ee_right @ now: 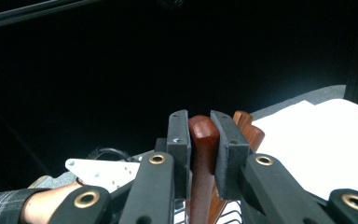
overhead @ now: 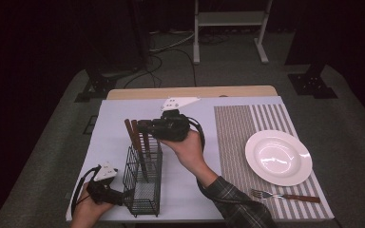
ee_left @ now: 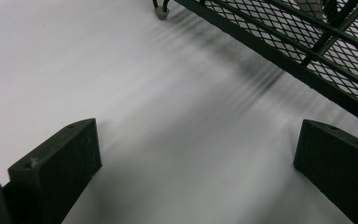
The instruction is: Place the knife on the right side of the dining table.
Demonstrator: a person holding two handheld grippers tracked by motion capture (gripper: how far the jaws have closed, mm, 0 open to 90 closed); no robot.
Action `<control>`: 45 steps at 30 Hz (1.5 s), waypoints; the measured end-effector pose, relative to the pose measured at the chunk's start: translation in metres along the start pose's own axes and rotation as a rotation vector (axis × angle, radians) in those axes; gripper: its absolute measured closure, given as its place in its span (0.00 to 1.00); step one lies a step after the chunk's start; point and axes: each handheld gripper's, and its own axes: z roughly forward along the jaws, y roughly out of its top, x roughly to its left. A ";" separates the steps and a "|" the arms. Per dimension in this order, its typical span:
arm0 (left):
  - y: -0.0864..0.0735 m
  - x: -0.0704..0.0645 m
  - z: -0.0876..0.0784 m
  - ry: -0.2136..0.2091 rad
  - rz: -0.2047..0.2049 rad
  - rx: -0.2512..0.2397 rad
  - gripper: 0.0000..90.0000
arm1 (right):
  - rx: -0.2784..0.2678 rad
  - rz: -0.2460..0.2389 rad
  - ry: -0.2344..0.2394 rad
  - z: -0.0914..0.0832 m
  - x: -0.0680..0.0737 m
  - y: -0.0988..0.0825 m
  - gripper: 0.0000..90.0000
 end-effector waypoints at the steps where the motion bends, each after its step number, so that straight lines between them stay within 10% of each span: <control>1: 0.000 0.000 0.000 0.000 0.000 0.000 0.00 | 0.000 0.000 0.000 0.000 0.000 0.000 0.87; 45: 0.000 0.000 0.000 0.001 0.000 0.000 0.00 | -0.194 -0.082 -0.119 -0.089 0.009 0.079 0.88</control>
